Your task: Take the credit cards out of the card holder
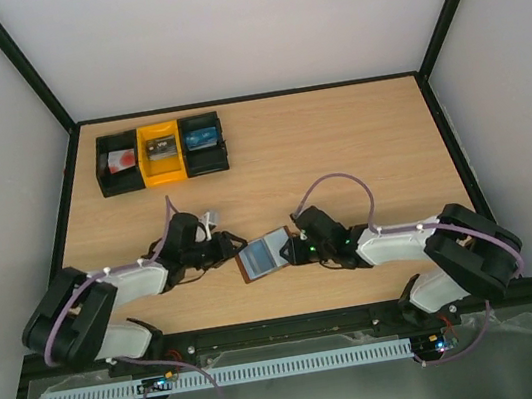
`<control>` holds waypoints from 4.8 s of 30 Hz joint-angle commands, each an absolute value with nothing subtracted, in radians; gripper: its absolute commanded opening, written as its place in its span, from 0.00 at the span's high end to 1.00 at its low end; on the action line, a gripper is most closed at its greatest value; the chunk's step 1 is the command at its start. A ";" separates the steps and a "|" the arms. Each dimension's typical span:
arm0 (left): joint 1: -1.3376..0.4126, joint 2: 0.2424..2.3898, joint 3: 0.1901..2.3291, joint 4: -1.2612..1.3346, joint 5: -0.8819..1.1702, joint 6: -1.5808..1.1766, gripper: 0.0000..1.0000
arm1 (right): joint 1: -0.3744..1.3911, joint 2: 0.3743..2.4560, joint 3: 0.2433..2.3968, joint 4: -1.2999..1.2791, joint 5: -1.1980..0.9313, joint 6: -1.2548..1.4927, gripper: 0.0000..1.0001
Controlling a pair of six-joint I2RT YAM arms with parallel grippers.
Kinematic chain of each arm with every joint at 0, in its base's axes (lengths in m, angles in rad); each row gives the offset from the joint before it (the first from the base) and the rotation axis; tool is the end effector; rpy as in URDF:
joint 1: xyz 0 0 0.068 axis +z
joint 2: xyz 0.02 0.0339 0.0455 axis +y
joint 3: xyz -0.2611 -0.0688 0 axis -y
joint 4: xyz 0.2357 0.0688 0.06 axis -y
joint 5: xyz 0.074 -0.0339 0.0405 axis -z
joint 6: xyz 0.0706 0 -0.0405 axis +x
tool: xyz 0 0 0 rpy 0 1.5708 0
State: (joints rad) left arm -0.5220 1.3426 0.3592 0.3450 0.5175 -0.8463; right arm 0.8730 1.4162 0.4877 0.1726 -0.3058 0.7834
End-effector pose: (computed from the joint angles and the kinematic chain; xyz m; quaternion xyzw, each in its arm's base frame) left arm 0.1995 -0.1550 0.1242 -0.0259 0.8708 -0.4518 0.1923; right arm 0.1584 0.2220 0.1218 -0.1009 0.9038 0.3831 0.1618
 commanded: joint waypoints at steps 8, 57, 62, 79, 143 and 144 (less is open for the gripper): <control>-0.529 1.557 0.356 0.571 0.520 -0.870 0.73 | 0.889 1.398 0.384 0.246 -0.282 0.831 0.75; -0.547 1.415 0.290 0.615 0.539 -0.969 0.42 | 0.916 1.631 0.480 0.304 -0.250 0.855 0.98; -0.552 1.445 0.285 0.659 0.558 -0.989 0.41 | 0.916 1.635 0.471 0.323 -0.262 0.857 0.98; -0.574 1.316 0.286 0.581 0.490 -0.998 0.34 | 0.916 1.642 0.456 0.351 -0.273 0.867 0.98; -0.599 1.465 0.426 0.370 0.518 -0.862 0.97 | 0.903 1.341 0.475 0.064 -0.023 0.718 0.73; -0.594 1.467 0.429 0.361 0.518 -0.857 0.97 | 0.902 1.346 0.474 0.066 -0.021 0.716 0.73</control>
State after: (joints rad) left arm -0.6018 1.4723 0.4091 0.4278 0.5163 -0.8978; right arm 0.9092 1.3537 0.4652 0.1158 -0.0948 0.7467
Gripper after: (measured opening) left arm 0.030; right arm 0.275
